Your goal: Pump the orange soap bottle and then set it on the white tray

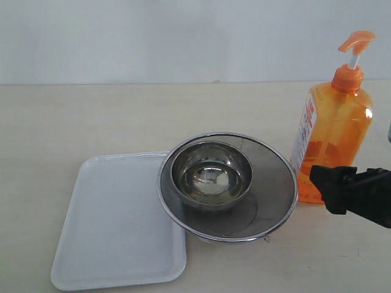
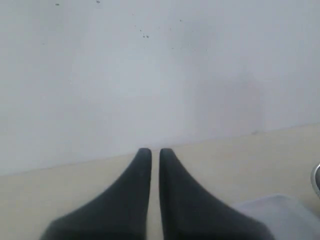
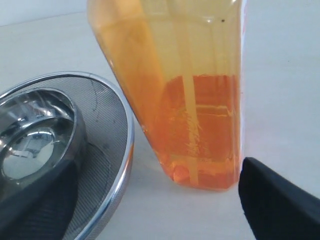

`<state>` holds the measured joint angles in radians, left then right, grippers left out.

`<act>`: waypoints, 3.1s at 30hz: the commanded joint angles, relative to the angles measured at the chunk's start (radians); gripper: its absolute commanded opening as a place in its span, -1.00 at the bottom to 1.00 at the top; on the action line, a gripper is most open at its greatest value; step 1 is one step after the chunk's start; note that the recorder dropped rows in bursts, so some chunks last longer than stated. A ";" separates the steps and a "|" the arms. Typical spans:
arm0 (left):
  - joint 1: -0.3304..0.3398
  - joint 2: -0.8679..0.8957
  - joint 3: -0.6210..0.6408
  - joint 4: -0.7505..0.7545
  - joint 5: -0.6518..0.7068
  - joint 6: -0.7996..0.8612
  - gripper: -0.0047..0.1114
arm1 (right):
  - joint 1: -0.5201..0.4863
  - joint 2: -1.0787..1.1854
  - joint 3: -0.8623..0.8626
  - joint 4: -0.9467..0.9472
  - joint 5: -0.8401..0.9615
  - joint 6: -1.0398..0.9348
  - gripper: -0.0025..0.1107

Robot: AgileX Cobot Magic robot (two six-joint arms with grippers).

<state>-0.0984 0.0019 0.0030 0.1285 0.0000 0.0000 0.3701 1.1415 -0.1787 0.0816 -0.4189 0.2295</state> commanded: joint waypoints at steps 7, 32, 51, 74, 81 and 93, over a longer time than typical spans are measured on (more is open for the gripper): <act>-0.005 -0.002 -0.003 -0.008 -0.007 -0.009 -0.83 | -0.002 -0.003 0.006 -0.010 0.019 -0.010 0.43; -0.005 -0.002 -0.003 -0.008 -0.007 -0.009 -0.83 | -0.002 -0.003 0.006 0.013 0.026 -0.005 0.43; -0.005 -0.002 -0.003 -0.008 -0.007 -0.009 -0.83 | -0.002 -0.003 0.006 0.013 0.038 -0.005 0.43; -0.005 -0.002 -0.003 -0.238 -0.128 -0.511 -0.83 | -0.002 -0.003 0.006 0.013 0.034 -0.009 0.43; -0.005 0.008 -0.091 -0.153 -0.065 -0.626 -0.83 | -0.002 -0.003 0.006 0.013 0.034 -0.009 0.43; -0.155 0.465 -0.489 -0.270 0.268 -0.353 -0.83 | -0.002 -0.003 0.006 0.013 0.028 -0.009 0.43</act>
<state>-0.2144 0.3728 -0.4267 -0.0745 0.2174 -0.4670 0.3701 1.1415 -0.1787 0.0959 -0.3800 0.2262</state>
